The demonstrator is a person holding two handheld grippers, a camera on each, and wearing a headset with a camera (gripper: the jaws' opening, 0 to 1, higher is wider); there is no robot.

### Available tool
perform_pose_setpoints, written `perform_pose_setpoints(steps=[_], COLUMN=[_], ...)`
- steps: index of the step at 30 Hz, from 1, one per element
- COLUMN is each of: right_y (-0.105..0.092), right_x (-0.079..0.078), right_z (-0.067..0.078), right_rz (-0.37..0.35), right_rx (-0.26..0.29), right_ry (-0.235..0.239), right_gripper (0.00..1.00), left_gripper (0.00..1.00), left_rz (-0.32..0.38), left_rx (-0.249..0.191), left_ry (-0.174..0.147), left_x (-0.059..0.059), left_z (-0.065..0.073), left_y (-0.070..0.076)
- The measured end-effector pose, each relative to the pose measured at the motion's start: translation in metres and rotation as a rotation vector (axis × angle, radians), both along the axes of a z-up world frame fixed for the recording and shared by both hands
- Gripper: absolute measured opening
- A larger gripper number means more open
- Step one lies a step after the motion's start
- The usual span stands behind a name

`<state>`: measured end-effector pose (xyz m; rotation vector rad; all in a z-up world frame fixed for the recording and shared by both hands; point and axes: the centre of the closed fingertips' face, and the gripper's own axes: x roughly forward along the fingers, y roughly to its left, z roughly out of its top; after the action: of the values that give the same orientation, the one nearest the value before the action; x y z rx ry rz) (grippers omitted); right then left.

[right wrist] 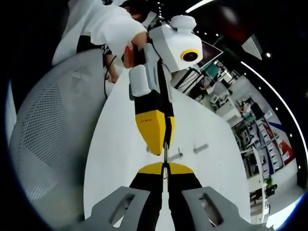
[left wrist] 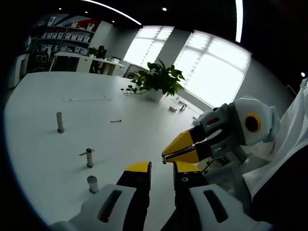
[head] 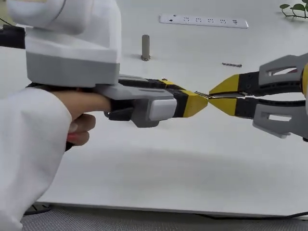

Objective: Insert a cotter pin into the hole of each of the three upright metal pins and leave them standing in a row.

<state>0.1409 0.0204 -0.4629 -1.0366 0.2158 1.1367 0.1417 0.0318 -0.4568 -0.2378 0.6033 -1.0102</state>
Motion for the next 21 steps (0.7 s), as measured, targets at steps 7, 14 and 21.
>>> perform_pose_setpoints(steps=[7,14,21], right_y=[0.0029,0.0065,0.0093], right_x=[-0.004,-0.0067,-0.0075], right_z=[-0.0007,-0.0003,0.0005], right_rz=[0.006,0.016,0.028], right_rx=[-0.004,-0.01,-0.013], right_ry=[0.007,0.005,0.002], right_gripper=[0.0,0.0,0.0], left_gripper=[0.03,0.0,0.0], left_rz=[-0.002,-0.009,-0.017], left_rx=[-0.018,-0.018,-0.013], left_ry=[0.017,0.03,0.031], left_x=[0.0014,-0.0008,-0.0014], left_z=[0.0005,-0.0017,-0.0019], left_y=[-0.001,-0.0006,0.0006])
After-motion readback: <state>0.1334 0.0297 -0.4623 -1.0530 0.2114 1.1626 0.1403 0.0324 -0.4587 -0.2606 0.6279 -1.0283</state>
